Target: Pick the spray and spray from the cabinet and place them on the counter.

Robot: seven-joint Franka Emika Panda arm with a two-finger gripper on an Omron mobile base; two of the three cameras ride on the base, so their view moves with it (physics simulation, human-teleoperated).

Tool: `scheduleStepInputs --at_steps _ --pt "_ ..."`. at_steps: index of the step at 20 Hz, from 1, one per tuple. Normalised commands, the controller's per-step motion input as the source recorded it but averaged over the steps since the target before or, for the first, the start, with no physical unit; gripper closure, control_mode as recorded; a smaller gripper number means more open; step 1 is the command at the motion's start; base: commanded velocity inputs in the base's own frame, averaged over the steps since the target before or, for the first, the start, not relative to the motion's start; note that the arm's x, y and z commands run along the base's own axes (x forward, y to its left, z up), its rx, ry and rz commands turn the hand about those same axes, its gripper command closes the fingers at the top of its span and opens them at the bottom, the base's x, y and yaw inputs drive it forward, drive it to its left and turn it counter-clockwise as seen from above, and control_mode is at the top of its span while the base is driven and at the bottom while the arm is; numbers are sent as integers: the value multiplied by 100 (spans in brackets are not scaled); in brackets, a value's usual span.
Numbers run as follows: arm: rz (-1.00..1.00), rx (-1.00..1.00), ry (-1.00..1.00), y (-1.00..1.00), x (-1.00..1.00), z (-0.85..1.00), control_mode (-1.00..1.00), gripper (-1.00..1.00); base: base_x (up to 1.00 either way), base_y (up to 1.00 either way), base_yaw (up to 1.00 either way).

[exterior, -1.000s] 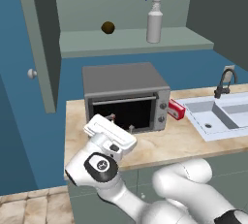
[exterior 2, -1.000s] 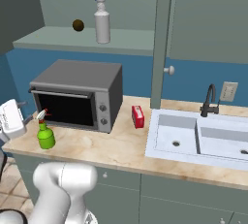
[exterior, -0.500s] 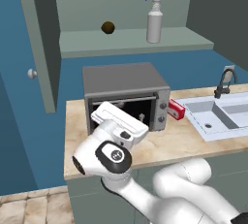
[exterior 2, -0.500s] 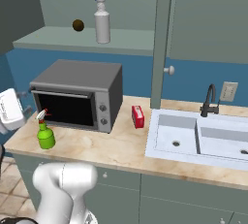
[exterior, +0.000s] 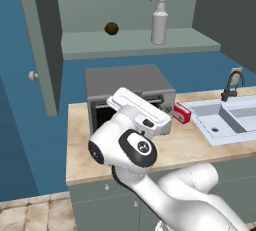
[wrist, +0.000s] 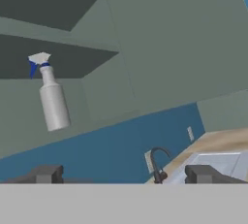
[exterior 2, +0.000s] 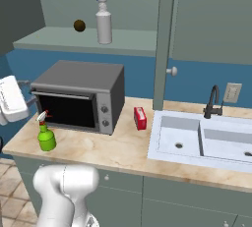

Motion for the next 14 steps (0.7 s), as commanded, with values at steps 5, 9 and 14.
scheduleStepInputs --at_steps 5,9,14 --pt "1 4 0 -18 -22 54 -100 -100 0 0 0" --pt "1 0 0 -13 -20 52 -100 -100 0 0 0" --pt "2 1 0 -18 -23 49 -100 -100 0 0 0"
